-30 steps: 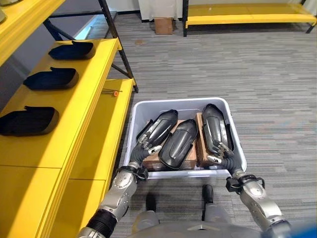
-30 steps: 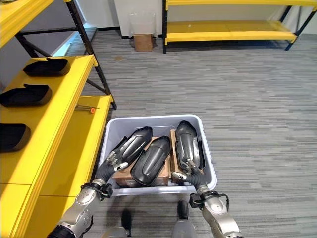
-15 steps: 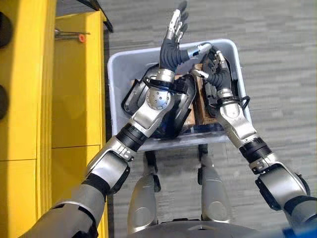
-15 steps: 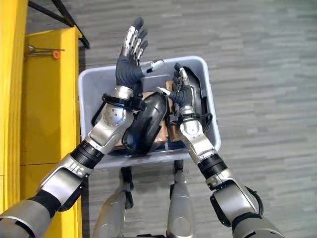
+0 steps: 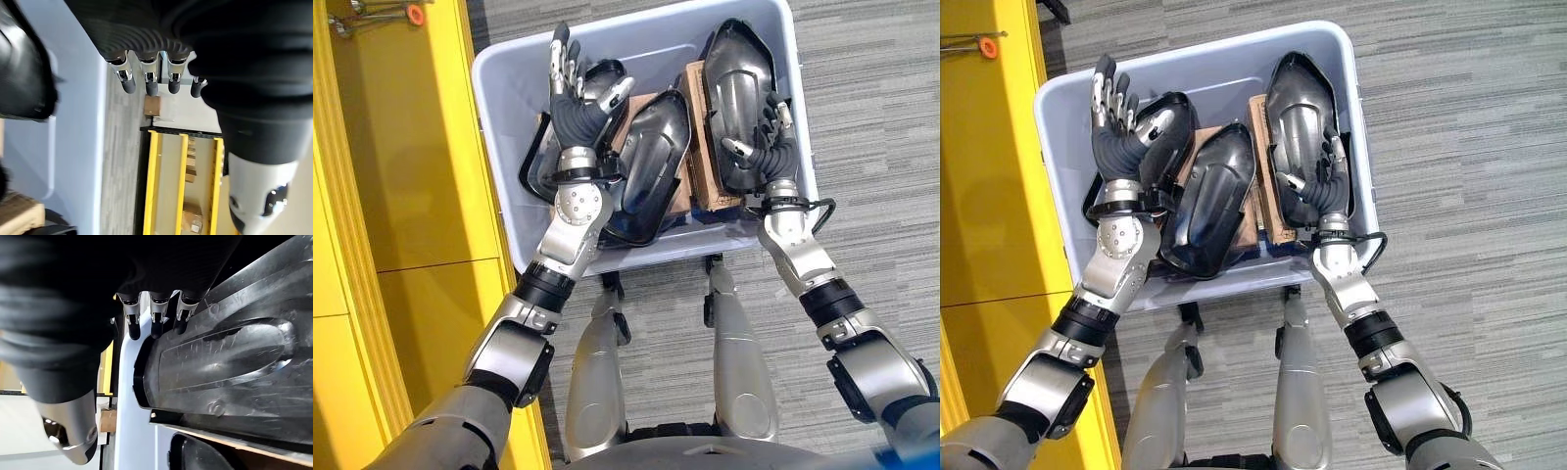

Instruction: Move parts from the plastic box to the shelf.

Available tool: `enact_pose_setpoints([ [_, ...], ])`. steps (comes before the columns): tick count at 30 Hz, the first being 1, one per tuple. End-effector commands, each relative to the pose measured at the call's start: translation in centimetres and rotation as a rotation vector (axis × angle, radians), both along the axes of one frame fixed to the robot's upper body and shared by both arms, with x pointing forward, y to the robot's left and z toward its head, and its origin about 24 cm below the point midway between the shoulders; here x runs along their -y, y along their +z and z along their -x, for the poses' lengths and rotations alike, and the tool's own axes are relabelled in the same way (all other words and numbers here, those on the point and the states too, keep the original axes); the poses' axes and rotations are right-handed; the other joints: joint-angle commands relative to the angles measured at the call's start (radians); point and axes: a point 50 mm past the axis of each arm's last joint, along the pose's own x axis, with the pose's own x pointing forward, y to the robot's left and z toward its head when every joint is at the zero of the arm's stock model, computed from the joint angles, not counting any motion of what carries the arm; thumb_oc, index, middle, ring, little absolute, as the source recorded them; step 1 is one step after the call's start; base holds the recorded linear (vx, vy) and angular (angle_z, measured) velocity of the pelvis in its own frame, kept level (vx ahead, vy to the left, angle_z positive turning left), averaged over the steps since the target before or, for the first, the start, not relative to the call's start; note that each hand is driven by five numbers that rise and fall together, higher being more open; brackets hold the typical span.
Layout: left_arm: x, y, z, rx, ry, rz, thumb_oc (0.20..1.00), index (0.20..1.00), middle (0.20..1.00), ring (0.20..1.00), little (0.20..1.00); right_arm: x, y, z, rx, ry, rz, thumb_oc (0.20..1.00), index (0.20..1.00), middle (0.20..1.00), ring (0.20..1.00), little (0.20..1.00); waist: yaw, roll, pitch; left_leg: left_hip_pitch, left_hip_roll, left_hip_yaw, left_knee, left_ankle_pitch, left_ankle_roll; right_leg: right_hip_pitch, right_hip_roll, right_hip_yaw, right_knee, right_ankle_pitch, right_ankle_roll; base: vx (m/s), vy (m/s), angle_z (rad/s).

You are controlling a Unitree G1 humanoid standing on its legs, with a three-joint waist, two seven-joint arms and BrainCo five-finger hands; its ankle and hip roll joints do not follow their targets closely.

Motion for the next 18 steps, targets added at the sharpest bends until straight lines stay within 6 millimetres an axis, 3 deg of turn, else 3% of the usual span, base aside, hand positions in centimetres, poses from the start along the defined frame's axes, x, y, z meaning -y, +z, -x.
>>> enact_pose_setpoints([
  [1, -0.2, 2.2, 1.3, 0.152, -0.019, -0.008, 1.000, 1.000, 1.000, 1.000, 1.000, 0.5, 1.6, 0.0, 0.093, -0.015, -0.003, 1.000, 1.000, 1.000, 1.000, 1.000, 0.026, 0.010, -0.070, -0.071, 0.008, -0.032, 0.067, -0.002, -0.036, -0.020, -0.025, -0.013, 0.091, -0.040, 0.051, -0.02, -0.023, 0.06],
  [8, -0.1, 2.4, 1.9, 0.173, -0.059, -0.006, 1.000, 1.000, 1.000, 1.000, 1.000, 1.2, 1.9, -1.5, 0.041, -0.048, 0.020, 1.000, 1.000, 1.000, 1.000, 1.000, 0.053, 0.035, -0.050, -0.102, 0.001, -0.040, 0.068, 0.007, -0.037, -0.053, -0.031, -0.021, 0.108, -0.043, 0.050, 0.00, -0.005, 0.05],
  [18, 0.0, 0.7, 2.0, 0.110, -0.135, -0.022, 1.000, 1.000, 1.000, 1.000, 1.000, 1.7, -0.2, -2.8, -0.116, -0.031, 0.102, 1.000, 1.000, 1.000, 1.000, 1.000, 0.079, 0.052, -0.034, -0.122, -0.011, -0.053, 0.067, 0.017, -0.032, -0.063, -0.040, -0.038, 0.115, -0.043, 0.048, 0.00, 0.001, 0.04],
])
